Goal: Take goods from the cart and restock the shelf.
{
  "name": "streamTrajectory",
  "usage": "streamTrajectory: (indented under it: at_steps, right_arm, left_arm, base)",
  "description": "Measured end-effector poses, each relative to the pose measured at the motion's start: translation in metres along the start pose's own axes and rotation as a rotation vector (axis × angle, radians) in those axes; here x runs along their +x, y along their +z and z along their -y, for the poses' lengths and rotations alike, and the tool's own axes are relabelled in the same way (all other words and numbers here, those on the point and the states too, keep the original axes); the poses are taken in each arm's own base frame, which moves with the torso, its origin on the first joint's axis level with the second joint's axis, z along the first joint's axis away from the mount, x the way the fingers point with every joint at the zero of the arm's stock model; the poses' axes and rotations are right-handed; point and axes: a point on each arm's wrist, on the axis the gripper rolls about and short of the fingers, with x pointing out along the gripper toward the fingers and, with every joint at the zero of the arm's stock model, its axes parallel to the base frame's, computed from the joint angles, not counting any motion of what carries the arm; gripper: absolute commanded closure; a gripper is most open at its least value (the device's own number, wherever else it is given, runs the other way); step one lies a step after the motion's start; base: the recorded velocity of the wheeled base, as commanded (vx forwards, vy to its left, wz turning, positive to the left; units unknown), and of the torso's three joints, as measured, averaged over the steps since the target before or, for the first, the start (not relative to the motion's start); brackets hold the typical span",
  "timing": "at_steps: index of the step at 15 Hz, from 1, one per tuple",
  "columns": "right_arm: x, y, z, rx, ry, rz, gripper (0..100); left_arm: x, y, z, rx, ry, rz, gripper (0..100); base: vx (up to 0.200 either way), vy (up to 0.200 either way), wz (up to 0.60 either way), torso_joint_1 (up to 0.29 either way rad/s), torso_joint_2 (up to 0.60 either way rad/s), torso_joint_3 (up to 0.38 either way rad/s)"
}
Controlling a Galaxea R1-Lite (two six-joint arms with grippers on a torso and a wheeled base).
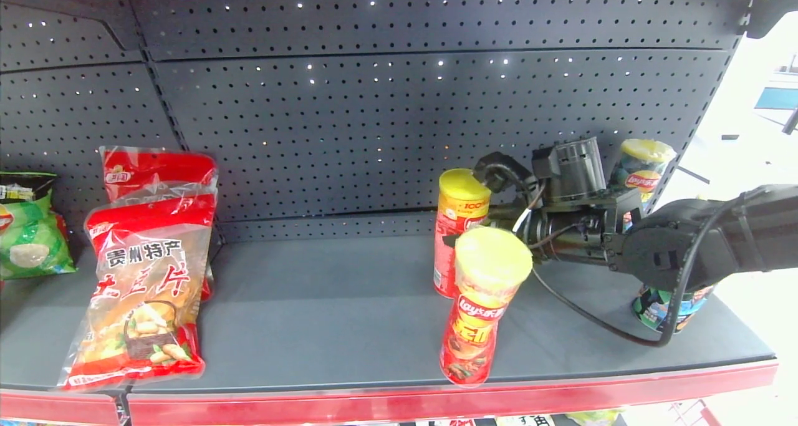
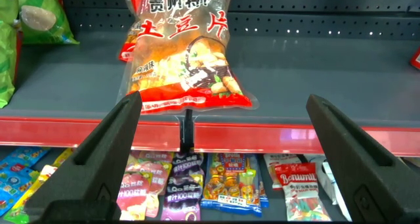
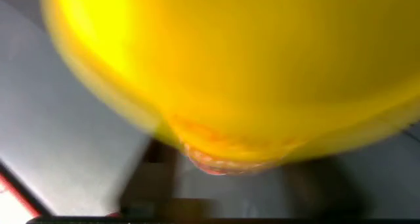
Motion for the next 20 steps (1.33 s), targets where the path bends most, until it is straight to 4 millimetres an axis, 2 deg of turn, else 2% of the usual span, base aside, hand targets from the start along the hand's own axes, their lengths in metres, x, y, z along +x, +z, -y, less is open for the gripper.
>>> streamTrajectory:
  at_steps: [3,5,9,16,20]
  right_arm:
    - [-0.006,-0.004,-0.003,-0.018,0.042,-0.004,0]
    - [-0.013,-0.014,-0.003,-0.019,0.059,-0.03,0]
    - [-0.027,-0.032,0.014,0.01,0.028,-0.076,0]
    - [-0.022,-0.036,0.022,0.017,0.005,-0.06,0]
    - [-0.021,-0.041,0.039,0.037,-0.035,-0.066,0]
  left_arm:
    - [0.0,0.0,0.0,0.0,0.0,0.0,0]
    - [0.0,0.0,0.0,0.0,0.0,0.0,0]
    - [0.0,0.0,0.0,0.0,0.0,0.0,0]
    - [0.0,0.0,0.0,0.0,0.0,0.0,0]
    - [0.0,0.0,0.0,0.0,0.0,0.0,0]
  base:
    - [0.0,0.0,0.0,0.0,0.0,0.0]
    - [0.0,0.0,0.0,0.0,0.0,0.0]
    - [0.0,0.0,0.0,0.0,0.0,0.0]
    - [0.0,0.0,0.0,0.0,0.0,0.0]
    - [0.0,0.0,0.0,0.0,0.0,0.0]
